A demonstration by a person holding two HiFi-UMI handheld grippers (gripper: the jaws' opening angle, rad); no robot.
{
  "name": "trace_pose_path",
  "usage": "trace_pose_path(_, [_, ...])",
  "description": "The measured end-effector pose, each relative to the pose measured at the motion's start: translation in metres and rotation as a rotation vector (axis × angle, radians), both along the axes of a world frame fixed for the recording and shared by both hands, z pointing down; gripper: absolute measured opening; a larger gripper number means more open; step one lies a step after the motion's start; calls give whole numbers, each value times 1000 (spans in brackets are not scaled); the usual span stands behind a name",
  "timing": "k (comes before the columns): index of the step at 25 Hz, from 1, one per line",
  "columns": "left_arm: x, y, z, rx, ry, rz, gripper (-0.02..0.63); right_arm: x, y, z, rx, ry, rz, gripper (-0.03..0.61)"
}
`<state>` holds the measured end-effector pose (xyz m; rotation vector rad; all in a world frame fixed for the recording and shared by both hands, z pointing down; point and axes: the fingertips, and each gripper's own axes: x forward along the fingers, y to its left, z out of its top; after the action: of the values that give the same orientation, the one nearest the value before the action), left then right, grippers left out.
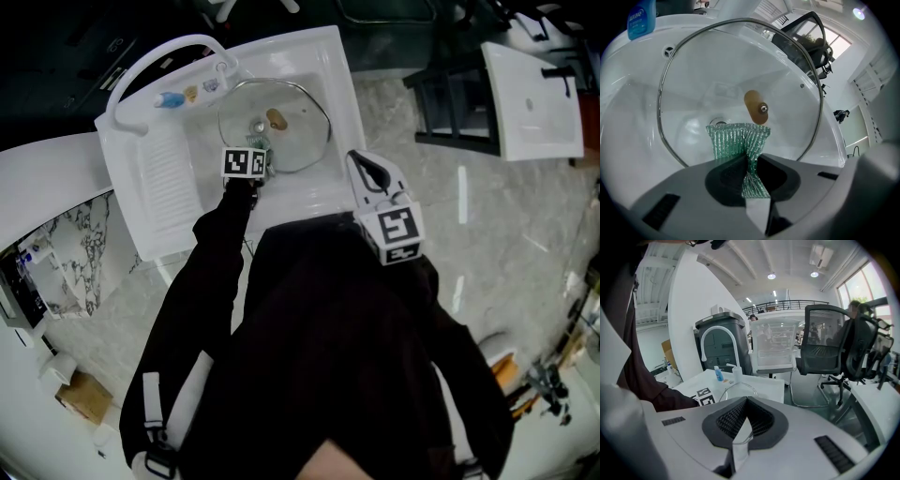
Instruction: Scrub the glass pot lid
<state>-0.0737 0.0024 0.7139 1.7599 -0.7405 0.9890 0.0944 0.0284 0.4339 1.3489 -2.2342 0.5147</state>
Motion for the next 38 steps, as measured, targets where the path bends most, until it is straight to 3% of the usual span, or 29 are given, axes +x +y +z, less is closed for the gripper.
trace_pose_path(16, [25, 11, -2, -68, 53, 37, 63, 8, 3, -1, 9, -4, 15, 2])
trace_pose_path(38, [58, 18, -13, -85, 72, 72, 63, 19, 7, -7, 31, -33, 50, 2])
